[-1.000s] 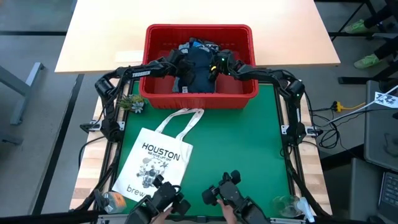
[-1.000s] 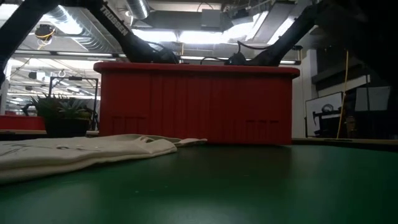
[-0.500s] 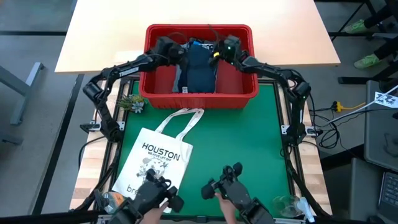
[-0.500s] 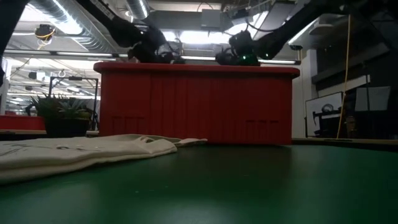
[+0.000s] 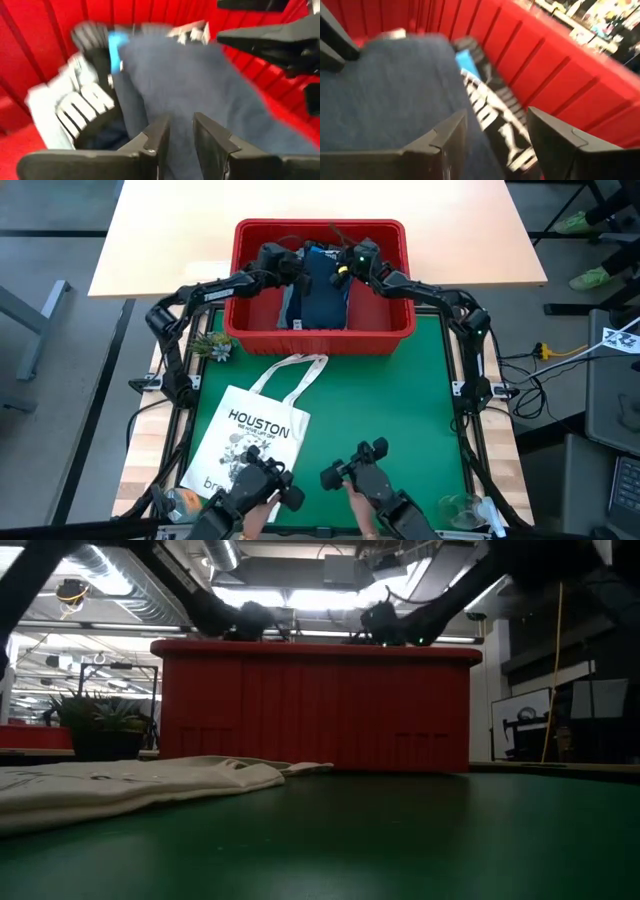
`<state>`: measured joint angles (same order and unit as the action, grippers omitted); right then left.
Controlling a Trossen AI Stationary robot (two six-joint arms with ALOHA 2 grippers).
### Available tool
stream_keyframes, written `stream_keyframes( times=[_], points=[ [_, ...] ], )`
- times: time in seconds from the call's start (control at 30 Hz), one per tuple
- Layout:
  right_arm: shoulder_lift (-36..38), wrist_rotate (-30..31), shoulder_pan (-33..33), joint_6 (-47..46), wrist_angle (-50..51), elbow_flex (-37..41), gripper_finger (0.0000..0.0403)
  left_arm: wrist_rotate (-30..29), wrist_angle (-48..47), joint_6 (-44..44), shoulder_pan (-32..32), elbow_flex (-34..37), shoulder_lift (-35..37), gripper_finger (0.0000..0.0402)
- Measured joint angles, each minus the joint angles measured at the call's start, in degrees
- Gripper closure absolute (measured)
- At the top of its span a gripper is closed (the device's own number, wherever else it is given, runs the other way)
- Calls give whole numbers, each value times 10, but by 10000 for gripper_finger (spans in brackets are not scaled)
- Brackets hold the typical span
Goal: Fold Laundry from Bin
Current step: Put the stacked clothes into the bin
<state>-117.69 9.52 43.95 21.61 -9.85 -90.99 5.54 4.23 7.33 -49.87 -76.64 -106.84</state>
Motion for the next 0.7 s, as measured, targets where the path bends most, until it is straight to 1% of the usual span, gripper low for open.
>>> stream_keyframes(
  times=[0.23,0.37,0.47,0.6,0.7],
  points=[
    [-60,0,3,-2,0,0,198,-8,3,0,-15,0,-68,331],
    [-82,-1,8,-5,-4,-1,198,-4,4,1,-26,0,-86,331],
    [-84,0,8,-5,-3,-1,198,0,6,2,-32,0,-86,331],
    [-75,-11,8,-3,-15,-3,198,42,4,51,-42,0,-64,332],
    [-55,-33,7,-2,-15,-25,198,84,7,86,-47,0,-33,332]
  ],
)
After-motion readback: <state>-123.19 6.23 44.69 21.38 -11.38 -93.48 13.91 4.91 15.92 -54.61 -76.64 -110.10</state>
